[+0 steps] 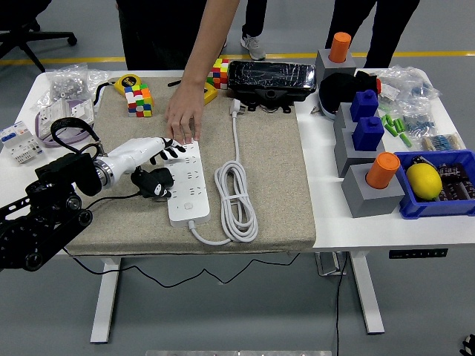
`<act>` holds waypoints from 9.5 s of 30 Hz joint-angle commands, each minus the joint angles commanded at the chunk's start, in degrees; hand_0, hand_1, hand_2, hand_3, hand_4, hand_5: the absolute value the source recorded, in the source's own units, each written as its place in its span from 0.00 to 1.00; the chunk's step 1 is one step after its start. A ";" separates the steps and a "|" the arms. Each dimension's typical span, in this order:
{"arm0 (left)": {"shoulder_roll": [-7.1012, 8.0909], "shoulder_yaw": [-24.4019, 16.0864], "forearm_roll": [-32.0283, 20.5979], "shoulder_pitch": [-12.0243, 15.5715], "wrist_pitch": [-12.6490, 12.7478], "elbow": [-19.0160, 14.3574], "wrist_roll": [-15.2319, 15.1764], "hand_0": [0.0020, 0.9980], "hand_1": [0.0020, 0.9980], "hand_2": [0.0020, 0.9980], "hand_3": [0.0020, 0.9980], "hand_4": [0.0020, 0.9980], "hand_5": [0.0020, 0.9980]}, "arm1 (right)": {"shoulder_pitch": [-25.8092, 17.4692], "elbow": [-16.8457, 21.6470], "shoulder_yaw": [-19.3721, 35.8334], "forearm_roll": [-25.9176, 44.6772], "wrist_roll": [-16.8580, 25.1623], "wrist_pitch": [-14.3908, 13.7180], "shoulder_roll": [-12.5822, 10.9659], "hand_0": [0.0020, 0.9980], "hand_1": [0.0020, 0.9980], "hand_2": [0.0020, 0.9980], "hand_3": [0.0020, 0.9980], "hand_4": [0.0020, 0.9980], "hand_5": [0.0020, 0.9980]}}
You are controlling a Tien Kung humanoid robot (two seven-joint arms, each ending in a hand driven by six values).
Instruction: Pick up the plug,place it near the board,insert it into the board,press the button
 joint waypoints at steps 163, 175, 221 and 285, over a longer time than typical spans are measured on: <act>-6.84 -16.45 0.33 25.82 3.78 -32.93 35.52 1.00 1.00 0.96 0.96 1.00 1.00 | -0.11 0.00 -0.04 0.79 0.21 0.18 -0.01 0.78 0.72 0.72 0.75 1.00 0.92; -6.89 -14.41 -0.33 25.81 3.51 -32.87 35.52 1.00 0.99 0.96 0.95 1.00 1.00 | -0.28 0.00 0.17 0.59 0.13 0.10 -0.10 0.78 0.72 0.72 0.75 1.00 0.92; -6.19 -5.81 2.87 17.85 5.87 -35.64 35.52 1.00 0.99 0.95 0.95 1.00 1.00 | 0.42 0.00 -0.29 1.08 0.25 0.19 -0.44 0.78 0.72 0.72 0.75 1.00 0.92; -0.76 -3.48 7.57 15.88 -13.12 -32.23 28.75 0.15 0.05 0.15 0.85 0.70 0.00 | 0.42 0.00 -0.15 0.88 -0.07 0.01 -0.27 0.78 0.72 0.72 0.75 1.00 0.92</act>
